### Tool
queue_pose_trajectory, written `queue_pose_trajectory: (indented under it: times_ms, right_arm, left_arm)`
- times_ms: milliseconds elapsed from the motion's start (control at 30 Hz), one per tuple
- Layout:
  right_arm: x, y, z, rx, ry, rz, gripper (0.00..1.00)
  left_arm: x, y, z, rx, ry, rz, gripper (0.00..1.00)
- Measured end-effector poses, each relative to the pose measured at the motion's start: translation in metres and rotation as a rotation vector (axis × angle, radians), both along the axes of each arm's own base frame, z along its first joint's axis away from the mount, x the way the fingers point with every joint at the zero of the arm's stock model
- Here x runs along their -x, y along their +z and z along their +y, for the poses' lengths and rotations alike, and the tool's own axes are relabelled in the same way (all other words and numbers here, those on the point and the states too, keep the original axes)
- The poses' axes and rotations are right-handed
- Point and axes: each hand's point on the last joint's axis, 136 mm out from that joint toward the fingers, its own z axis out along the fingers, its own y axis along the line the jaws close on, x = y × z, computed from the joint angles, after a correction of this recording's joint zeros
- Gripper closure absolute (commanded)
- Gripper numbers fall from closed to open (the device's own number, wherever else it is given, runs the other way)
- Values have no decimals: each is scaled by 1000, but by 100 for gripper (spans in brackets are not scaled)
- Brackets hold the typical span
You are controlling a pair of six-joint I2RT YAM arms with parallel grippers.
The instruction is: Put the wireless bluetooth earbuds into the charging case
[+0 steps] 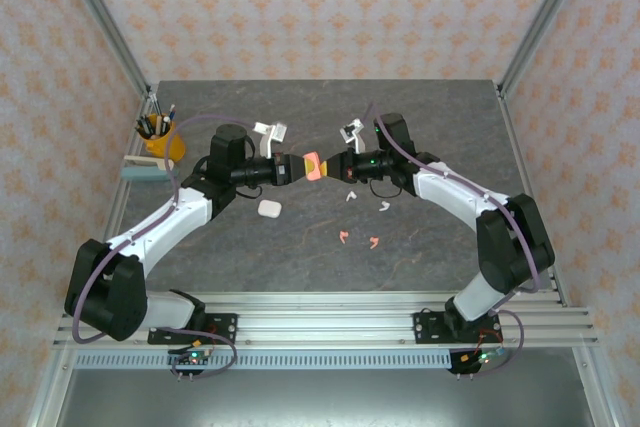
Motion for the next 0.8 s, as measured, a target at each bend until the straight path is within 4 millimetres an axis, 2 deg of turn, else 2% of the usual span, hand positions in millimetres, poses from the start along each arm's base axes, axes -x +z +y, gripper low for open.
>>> queue_pose_trajectory:
  times_ms: [167,267,367,467,600,700,800]
  right_arm:
    - [-1,-5,-4,47,-18,-3,100]
    - [-6,-12,-11,121,-52,3,100]
    - [-8,-17,-20,202,-73,0,100]
    - [-8,-19,-28,278,-78,-17,100]
    - [-12,-14,-42,402,-72,-78,100]
    - [-17,-8,-53,502,-56,-155,100]
    - [-19,-7,-66,597,-31,-223,100]
  left_arm:
    - [-1,-4,-1,-11,9,6,38]
    - [-2,-5,-1,-19,17,7,20]
    - [-4,-7,3,-36,38,10,10]
    - [-7,-2,11,-57,60,4,6]
    - [-14,20,21,-114,65,-35,4]
    - [-19,41,21,-167,26,-83,3]
    - [-23,44,17,-219,-34,-93,3]
